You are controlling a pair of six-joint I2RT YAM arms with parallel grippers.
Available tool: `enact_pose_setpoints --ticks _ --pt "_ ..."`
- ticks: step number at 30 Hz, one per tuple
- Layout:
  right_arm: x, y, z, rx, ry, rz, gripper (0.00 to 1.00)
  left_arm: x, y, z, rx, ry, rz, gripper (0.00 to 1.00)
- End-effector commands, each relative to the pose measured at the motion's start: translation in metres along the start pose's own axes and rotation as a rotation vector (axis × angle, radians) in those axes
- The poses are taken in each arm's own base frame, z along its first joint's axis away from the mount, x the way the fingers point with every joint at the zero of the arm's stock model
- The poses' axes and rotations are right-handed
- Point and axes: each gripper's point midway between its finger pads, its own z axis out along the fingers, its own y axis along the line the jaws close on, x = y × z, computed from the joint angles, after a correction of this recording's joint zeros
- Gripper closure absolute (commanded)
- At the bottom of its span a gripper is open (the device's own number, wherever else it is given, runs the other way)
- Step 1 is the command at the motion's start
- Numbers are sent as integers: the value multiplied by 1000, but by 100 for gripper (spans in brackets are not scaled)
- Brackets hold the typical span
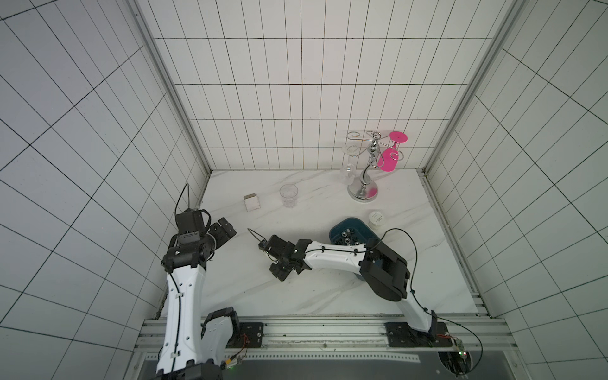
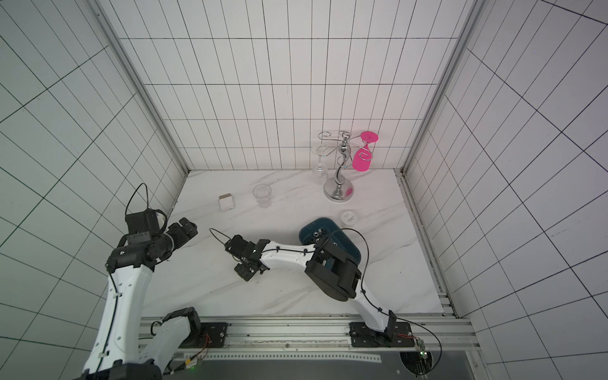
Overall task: Put the nuts on the desktop into the storage box
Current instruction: Pick up the nut from the center of the board, then place the nut in the storage box.
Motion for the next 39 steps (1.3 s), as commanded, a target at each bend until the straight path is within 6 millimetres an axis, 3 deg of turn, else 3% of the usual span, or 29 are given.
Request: enact_pose_setpoints --ticks 1,5,10,15,19,28,34,39 --pt "-39 -38 -71 2 -202 166 86 -2 -13 -3 68 -19 15 2" --pt "-17 -96 -120 97 -255 287 85 2 -30 4 131 -9 25 2" --pt "55 -180 -151 255 -189 480 85 26 -80 20 251 39 133 2" --pt "99 -233 -163 337 -144 616 84 52 -126 32 335 92 232 2" --pt "124 -266 -152 365 -61 698 85 62 -147 39 355 125 271 2" --pt "138 -298 -130 406 21 689 85 60 -152 44 338 104 312 2" --pt "139 -304 -115 397 54 685 83 51 -149 45 306 63 328 2" --pt "143 -307 -110 413 78 676 74 45 -147 43 295 41 338 2"
